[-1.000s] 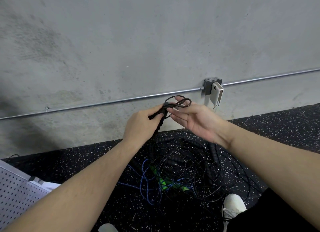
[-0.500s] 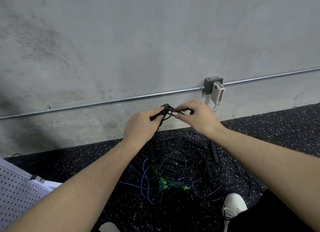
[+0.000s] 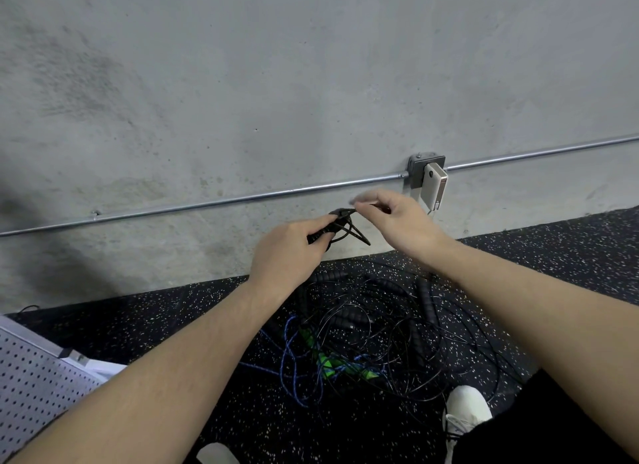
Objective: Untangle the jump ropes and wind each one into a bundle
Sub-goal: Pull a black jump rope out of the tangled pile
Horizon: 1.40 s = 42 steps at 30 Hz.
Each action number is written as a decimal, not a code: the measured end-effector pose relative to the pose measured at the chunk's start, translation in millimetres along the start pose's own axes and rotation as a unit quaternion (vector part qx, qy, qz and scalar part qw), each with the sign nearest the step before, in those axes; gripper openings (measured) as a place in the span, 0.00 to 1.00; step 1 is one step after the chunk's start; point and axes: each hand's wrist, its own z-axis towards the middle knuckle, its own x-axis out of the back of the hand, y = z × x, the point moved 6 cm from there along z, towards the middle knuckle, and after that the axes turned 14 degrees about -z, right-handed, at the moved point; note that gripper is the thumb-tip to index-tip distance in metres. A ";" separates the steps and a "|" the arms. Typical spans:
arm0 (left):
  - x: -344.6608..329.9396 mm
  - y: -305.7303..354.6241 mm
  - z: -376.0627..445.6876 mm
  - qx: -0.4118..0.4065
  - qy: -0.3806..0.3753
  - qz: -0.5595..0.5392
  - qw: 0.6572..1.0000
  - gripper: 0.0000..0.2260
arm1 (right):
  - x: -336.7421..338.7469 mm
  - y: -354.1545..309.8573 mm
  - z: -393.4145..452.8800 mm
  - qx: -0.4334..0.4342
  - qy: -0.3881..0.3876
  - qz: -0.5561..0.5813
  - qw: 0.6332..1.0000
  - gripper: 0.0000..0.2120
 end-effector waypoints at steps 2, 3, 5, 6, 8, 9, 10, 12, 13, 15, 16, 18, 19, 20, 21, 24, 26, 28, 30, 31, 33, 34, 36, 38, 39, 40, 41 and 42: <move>1.2 0.0 -0.8 -0.006 -0.001 0.013 1.000 0.14 | 1.9 -7.4 -1.7 0.044 -0.025 -0.038 0.998 0.07; 1.5 0.8 -1.7 -0.010 -0.004 0.021 1.000 0.13 | 2.7 -6.7 -1.7 0.047 -0.034 -0.055 0.997 0.07; -0.8 1.8 -3.9 -0.014 -0.014 0.028 0.999 0.13 | 4.8 -0.2 -0.9 0.024 -0.026 -0.088 0.995 0.05; -3.1 2.0 -5.0 -0.014 -0.022 0.026 0.999 0.14 | 5.1 3.8 -0.2 0.009 -0.016 -0.096 0.995 0.05; -8.0 2.1 -5.5 -0.016 -0.034 0.028 0.999 0.14 | 4.2 8.3 1.4 -0.008 0.007 -0.120 0.993 0.06; -10.0 2.2 -5.5 -0.016 -0.037 0.032 0.999 0.14 | 4.4 8.4 2.9 -0.006 0.020 -0.144 0.989 0.06; -11.0 1.8 -5.1 -0.015 -0.038 0.034 0.999 0.14 | 5.6 7.5 4.2 0.002 0.032 -0.164 0.986 0.07; -10.1 -0.6 -3.2 -0.010 -0.036 0.038 0.999 0.14 | 13.4 8.4 7.8 0.001 0.061 -0.182 0.981 0.08; -8.5 -3.6 -2.7 -0.005 -0.035 0.039 0.999 0.14 | 21.1 12.8 10.3 -0.017 0.076 -0.156 0.985 0.08; -4.9 -13.5 -2.2 0.008 -0.036 0.037 0.999 0.13 | 36.9 29.2 11.5 -0.090 0.084 -0.018 0.992 0.07; -3.3 -20.4 -1.8 0.019 -0.038 0.032 0.999 0.13 | 40.5 38.4 9.7 -0.131 0.066 0.064 0.987 0.07; -2.4 -33.7 -0.2 0.044 -0.045 0.020 0.998 0.12 | 41.9 53.2 5.8 -0.183 0.006 0.177 0.967 0.09; -3.3 -37.8 0.4 0.051 -0.049 0.019 0.997 0.12 | 39.9 58.0 3.7 -0.199 -0.024 0.212 0.957 0.10; -4.7 -39.5 0.9 0.053 -0.053 0.023 0.997 0.12 | 36.8 59.0 0.8 -0.210 -0.048 0.234 0.948 0.10; -6.8 -39.2 1.2 0.052 -0.058 0.027 0.997 0.12 | 33.6 58.0 -2.0 -0.219 -0.060 0.242 0.943 0.10; -10.3 -36.2 3.5 0.060 -0.063 0.008 0.996 0.12 | 28.4 47.7 -7.0 -0.225 -0.052 0.246 0.942 0.08; -9.0 -39.4 7.4 0.081 -0.060 -0.030 0.994 0.11 | 32.0 42.8 -5.6 -0.209 -0.042 0.251 0.944 0.12; -5.1 -46.3 12.6 0.110 -0.045 -0.095 0.988 0.11 | 37.9 37.9 -4.2 -0.169 -0.054 0.239 0.955 0.15; -1.7 -52.0 15.2 0.130 -0.031 -0.135 0.982 0.08 | 41.4 35.3 -3.6 -0.121 -0.059 0.195 0.971 0.13; -1.0 -53.4 15.5 0.137 -0.026 -0.153 0.978 0.07 | 41.8 35.4 -4.1 -0.104 -0.058 0.159 0.980 0.13; -0.1 -54.0 15.6 0.150 -0.009 -0.205 0.967 0.10 | 40.0 34.5 -8.4 -0.086 -0.069 0.087 0.990 0.17; 0.4 -55.6 15.8 0.155 0.003 -0.232 0.960 0.12 | 37.9 33.8 -10.8 -0.080 -0.082 0.041 0.993 0.20; 1.9 -57.1 16.1 0.159 0.023 -0.285 0.945 0.12 | 33.5 29.6 -16.0 -0.066 -0.114 -0.049 0.990 0.20; 2.3 -54.5 15.2 0.174 0.028 -0.348 0.921 0.09 | 30.9 25.5 -19.7 -0.050 -0.126 -0.072 0.988 0.20; 1.9 -52.3 14.4 0.187 0.024 -0.373 0.908 0.08 | 28.9 23.8 -20.6 -0.044 -0.128 -0.061 0.989 0.21; 1.7 -50.2 13.8 0.198 0.020 -0.389 0.900 0.08 | 27.2 22.3 -21.2 -0.039 -0.126 -0.033 0.991 0.21; 1.3 -49.6 13.5 0.206 0.016 -0.396 0.895 0.08 | 26.0 20.9 -20.9 -0.037 -0.114 0.011 0.993 0.21; 1.4 -49.6 12.8 0.210 0.014 -0.400 0.892 0.08 | 26.3 18.3 -20.7 -0.036 -0.098 0.054 0.993 0.20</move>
